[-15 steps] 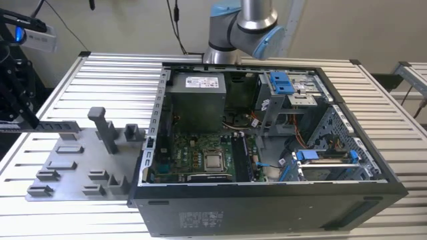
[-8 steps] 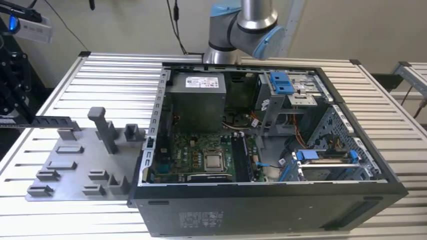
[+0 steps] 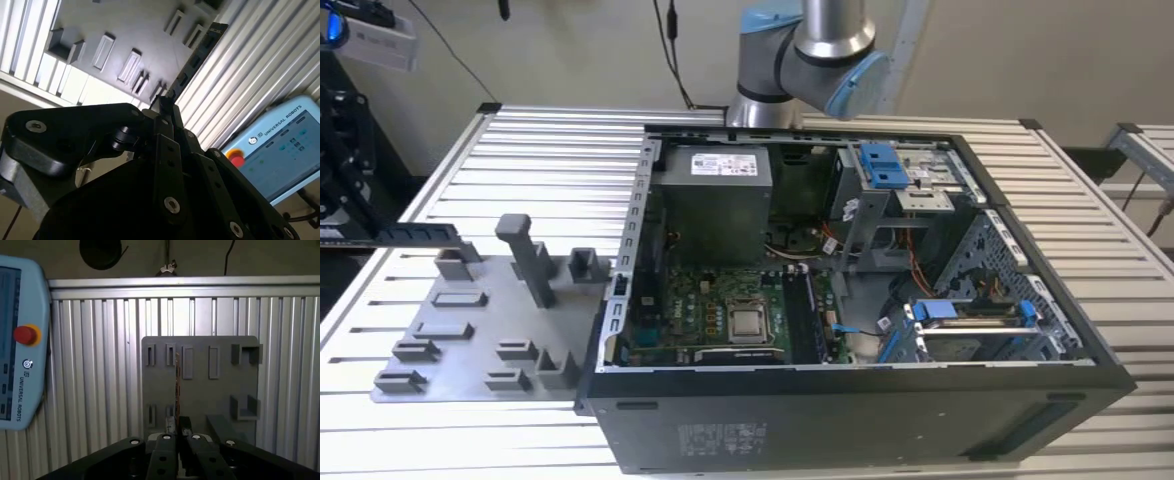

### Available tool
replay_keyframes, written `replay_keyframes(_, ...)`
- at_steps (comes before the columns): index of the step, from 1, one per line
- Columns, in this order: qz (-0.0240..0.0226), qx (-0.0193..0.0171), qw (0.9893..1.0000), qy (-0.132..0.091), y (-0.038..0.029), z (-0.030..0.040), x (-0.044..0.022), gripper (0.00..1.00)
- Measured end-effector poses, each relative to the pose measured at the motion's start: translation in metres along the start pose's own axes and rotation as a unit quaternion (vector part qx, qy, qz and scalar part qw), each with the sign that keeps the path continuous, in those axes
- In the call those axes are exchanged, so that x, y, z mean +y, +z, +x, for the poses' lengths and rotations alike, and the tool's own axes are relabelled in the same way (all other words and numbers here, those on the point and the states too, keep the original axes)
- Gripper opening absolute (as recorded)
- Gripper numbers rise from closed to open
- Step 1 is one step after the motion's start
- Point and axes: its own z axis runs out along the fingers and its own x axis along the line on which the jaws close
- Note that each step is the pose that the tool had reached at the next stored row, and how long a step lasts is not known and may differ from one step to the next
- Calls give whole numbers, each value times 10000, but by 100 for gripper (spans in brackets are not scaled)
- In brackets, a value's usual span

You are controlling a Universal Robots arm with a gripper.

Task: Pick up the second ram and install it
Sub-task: 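Pick up the second ram and move it above second insertion slot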

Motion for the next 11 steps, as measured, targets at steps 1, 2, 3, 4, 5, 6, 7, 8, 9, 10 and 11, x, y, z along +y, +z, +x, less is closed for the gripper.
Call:
replay_keyframes(1, 0, 0, 10000, 0, -10, 0, 0, 14)
replay_keyframes(2, 0, 0, 10000, 0, -21, 0, 0, 14)
replay_keyframes(3, 0, 0, 10000, 0, -33, 0, -1, 14)
replay_keyframes(4, 0, 0, 10000, 0, -42, 0, -1, 14)
replay_keyframes(5, 1, 0, 10000, 0, -49, 1, -1, 14)
replay_keyframes(6, 0, 0, 10000, 0, -53, 1, -1, 14)
replay_keyframes(7, 1, 0, 10000, 0, -53, 1, -1, 14)
replay_keyframes(8, 1, -1, 10000, 0, -54, 0, -1, 14)
replay_keyframes(9, 1, -1, 10000, 0, -54, 0, -2, 14)
replay_keyframes(10, 0, 0, 10000, 0, -55, 0, -1, 14)
replay_keyframes(11, 0, 0, 10000, 0, -58, 0, -1, 14)
